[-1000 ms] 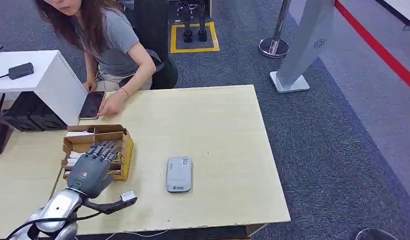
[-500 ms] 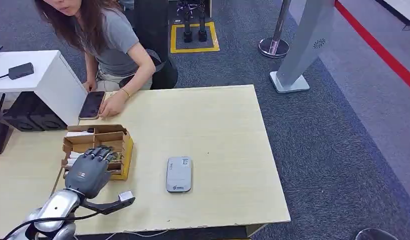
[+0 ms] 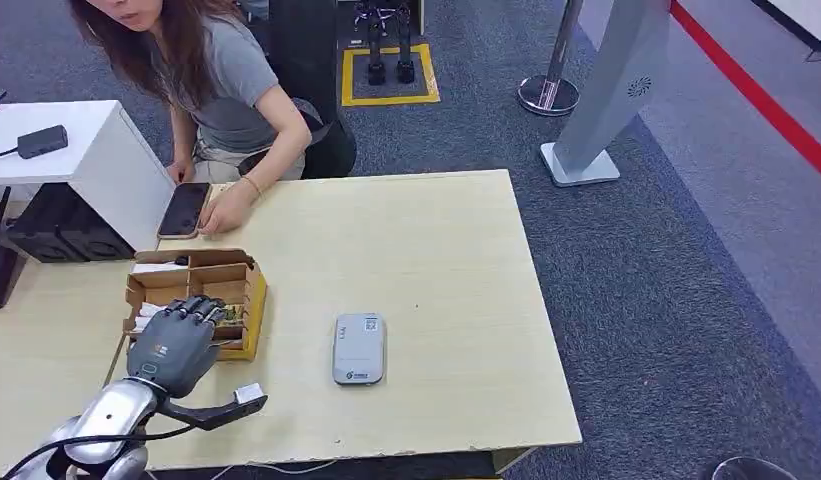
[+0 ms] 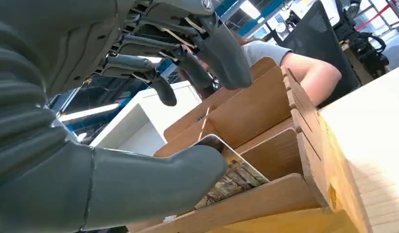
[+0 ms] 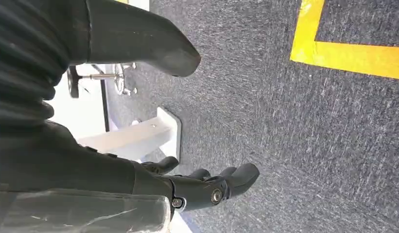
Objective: Pass the card to the sensor for recognition and then transmit it.
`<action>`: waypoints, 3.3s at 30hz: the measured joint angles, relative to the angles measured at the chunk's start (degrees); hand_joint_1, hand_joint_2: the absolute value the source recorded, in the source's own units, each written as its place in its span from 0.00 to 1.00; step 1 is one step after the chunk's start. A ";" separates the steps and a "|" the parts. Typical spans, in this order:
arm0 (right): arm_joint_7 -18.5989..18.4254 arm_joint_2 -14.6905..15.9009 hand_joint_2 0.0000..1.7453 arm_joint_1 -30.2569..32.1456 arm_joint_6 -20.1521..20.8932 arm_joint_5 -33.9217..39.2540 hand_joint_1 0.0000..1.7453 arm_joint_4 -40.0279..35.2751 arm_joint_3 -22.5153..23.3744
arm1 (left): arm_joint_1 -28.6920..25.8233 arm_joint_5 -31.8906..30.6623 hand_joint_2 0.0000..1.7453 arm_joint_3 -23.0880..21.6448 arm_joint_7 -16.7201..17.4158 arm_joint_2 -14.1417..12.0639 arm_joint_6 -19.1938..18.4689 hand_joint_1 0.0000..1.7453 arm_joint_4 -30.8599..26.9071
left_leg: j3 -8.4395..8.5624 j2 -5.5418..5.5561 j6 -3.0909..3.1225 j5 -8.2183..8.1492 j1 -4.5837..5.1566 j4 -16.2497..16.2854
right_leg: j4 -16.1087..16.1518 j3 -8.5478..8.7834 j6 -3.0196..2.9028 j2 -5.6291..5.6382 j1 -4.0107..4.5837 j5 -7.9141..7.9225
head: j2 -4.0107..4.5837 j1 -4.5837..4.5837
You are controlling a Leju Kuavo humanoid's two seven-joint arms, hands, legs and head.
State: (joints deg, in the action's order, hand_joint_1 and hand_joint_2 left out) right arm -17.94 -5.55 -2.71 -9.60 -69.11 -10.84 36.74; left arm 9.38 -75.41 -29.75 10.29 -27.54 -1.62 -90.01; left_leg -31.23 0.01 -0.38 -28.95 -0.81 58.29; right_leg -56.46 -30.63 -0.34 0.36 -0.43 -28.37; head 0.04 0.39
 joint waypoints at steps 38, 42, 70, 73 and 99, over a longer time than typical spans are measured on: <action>0.00 0.00 1.00 0.00 -0.72 -1.22 0.00 -0.02 1.77 | -0.10 0.59 1.00 0.33 1.16 -0.92 -2.49 0.85 0.28 | 0.00 0.00 0.00 0.00 0.00 0.00 | 0.00 -0.01 0.00 0.00 0.00 0.00 | 0.00 0.00; 0.00 0.02 1.00 -0.01 -0.76 -1.88 0.00 -0.02 2.12 | 0.16 0.85 1.00 0.33 1.16 -0.92 -2.60 0.88 0.57 | 0.00 0.00 0.00 0.00 0.00 0.00 | 0.00 0.00 0.00 0.00 0.00 0.00 | 0.00 0.00; 1.05 -0.07 1.00 -0.33 -0.72 -2.64 0.00 -0.02 2.58 | 10.58 5.71 1.00 -0.28 -1.31 0.66 -3.94 0.00 1.11 | 0.00 0.02 -0.01 0.02 0.00 0.01 | 0.00 -0.01 -0.01 0.01 0.00 0.02 | 0.00 0.00; 1.03 -0.11 1.00 -0.32 -0.70 -2.89 0.00 -0.02 2.62 | 11.12 5.79 1.00 -0.68 -1.31 1.16 -3.78 0.00 1.11 | 0.00 0.01 -0.01 0.01 0.00 0.01 | 0.00 -0.03 -0.01 0.03 0.00 0.02 | 0.00 0.00; 0.85 -0.11 1.00 -0.32 -0.68 -3.80 0.00 -0.02 2.99 | 10.74 7.02 1.00 -1.29 -0.79 1.14 -3.21 0.00 1.97 | -0.03 0.01 0.00 0.01 0.00 0.00 | -0.01 -0.05 -0.02 0.01 0.01 0.02 | 0.00 0.00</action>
State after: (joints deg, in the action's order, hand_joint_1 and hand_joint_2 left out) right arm -17.09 -5.66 -3.03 -10.27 -72.92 -10.86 39.74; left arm 20.12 -68.39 -31.04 9.51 -26.40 -4.83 -88.04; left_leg -31.26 0.02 -0.39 -28.94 -0.81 58.29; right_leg -56.46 -30.68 -0.36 0.37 -0.42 -28.36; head 0.04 0.39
